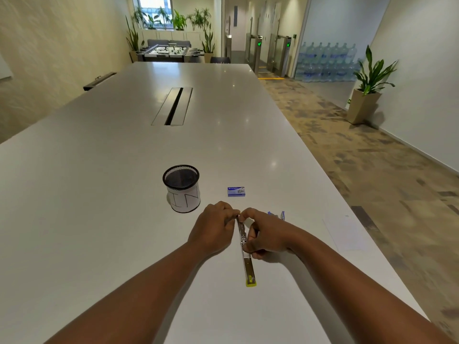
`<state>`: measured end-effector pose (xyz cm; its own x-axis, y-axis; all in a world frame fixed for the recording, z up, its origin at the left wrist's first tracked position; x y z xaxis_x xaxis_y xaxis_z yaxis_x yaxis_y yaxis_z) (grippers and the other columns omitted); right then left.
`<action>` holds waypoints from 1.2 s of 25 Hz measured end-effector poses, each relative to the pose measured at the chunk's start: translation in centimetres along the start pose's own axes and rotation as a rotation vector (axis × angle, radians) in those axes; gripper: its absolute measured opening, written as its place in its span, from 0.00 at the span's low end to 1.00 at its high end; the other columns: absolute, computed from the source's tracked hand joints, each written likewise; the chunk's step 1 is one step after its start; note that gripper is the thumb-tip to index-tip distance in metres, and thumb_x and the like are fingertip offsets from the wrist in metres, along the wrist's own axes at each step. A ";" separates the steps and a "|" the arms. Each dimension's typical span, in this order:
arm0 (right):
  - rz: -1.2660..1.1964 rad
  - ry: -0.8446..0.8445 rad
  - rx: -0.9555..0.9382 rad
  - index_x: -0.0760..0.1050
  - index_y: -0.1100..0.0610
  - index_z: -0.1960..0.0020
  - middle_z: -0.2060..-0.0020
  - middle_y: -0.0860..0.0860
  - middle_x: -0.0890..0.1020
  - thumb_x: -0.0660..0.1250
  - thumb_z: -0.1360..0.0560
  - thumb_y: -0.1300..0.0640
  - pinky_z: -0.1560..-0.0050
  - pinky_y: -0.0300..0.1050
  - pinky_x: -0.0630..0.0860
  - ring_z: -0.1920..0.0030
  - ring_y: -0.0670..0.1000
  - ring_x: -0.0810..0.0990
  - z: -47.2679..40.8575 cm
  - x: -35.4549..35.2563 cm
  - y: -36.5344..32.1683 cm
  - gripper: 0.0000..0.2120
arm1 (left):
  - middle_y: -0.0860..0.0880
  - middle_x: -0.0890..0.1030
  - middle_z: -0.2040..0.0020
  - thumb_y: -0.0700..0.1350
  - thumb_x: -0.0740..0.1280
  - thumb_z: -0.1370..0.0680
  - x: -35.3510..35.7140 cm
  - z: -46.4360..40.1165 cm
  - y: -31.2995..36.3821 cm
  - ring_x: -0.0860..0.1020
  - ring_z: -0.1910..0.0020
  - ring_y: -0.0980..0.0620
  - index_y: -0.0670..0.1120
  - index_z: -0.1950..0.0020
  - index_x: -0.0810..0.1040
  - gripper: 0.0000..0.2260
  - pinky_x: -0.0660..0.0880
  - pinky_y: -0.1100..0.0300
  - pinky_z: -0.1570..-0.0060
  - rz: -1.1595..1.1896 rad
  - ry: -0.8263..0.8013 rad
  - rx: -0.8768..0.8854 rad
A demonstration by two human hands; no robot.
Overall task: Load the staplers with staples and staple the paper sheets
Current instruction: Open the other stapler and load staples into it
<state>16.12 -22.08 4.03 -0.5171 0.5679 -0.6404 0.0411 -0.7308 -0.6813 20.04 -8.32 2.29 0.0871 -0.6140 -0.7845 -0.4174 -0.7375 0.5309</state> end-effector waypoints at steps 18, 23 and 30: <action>-0.024 0.225 -0.056 0.69 0.44 0.37 0.48 0.47 0.77 0.76 0.26 0.59 0.59 0.38 0.74 0.64 0.42 0.73 0.9 0.6 0.4 0.24 | 0.55 0.79 0.49 0.57 0.62 0.21 -0.4 0.3 0.3 0.75 0.52 0.54 0.53 0.40 0.84 0.16 0.73 0.60 0.55 0.030 0.012 -0.032; -0.028 0.263 -0.113 0.69 0.45 0.43 0.47 0.45 0.76 0.75 0.26 0.60 0.56 0.40 0.73 0.61 0.41 0.73 1.4 0.7 -0.1 0.20 | 0.56 0.78 0.50 0.55 0.63 0.20 -0.4 0.3 0.3 0.75 0.52 0.53 0.54 0.43 0.84 0.13 0.75 0.56 0.55 0.032 0.024 -0.047; -0.100 0.333 -0.119 0.71 0.42 0.38 0.43 0.40 0.77 0.74 0.26 0.60 0.55 0.39 0.72 0.66 0.38 0.75 1.8 1.0 0.7 0.23 | 0.56 0.77 0.50 0.60 0.64 0.22 -0.7 0.5 0.6 0.74 0.51 0.53 0.53 0.40 0.84 0.17 0.76 0.56 0.54 0.040 0.024 -0.048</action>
<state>14.08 -22.68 3.53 -0.2180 0.7406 -0.6356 0.1133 -0.6276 -0.7702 19.31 -8.20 3.03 0.0930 -0.6491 -0.7550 -0.3776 -0.7247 0.5765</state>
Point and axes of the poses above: each hand's wrist, its own z-axis away from the middle knuckle, its own x-axis out of the palm, y = z × x, the point moved 8 cm from there along -z, towards the middle knuckle
